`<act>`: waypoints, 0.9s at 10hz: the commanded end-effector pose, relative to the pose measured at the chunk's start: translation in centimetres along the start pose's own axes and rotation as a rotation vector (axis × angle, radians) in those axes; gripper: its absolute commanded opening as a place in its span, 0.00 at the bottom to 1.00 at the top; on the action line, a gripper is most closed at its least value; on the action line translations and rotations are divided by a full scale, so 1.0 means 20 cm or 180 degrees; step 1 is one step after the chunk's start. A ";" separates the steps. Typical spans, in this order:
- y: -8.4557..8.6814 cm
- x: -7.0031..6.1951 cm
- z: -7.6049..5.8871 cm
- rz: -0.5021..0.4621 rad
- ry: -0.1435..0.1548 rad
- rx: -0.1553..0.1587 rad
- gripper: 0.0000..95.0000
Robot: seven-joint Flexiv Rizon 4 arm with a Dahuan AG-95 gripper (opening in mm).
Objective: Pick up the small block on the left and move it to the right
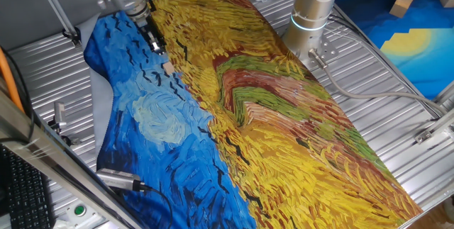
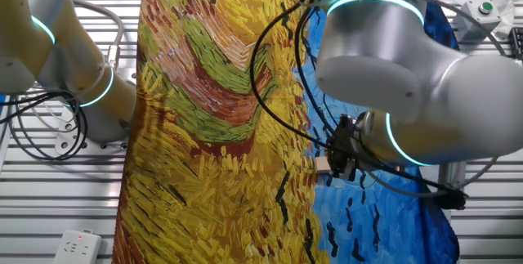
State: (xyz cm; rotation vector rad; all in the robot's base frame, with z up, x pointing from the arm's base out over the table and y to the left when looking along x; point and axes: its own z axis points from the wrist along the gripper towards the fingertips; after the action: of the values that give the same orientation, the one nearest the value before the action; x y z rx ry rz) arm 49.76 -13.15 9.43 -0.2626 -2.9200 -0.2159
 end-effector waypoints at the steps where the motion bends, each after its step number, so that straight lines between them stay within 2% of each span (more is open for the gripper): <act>1: 0.00 0.00 0.00 -0.0508 -0.0452 0.0469 0.00; 5: 0.00 0.00 0.00 -0.0649 -0.0446 0.0677 0.00; 9: 0.00 0.00 0.00 -0.0668 -0.0431 0.0671 0.00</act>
State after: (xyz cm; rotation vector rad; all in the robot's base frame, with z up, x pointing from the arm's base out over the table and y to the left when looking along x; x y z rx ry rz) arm 49.78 -13.23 9.31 0.0723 -3.0706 0.0895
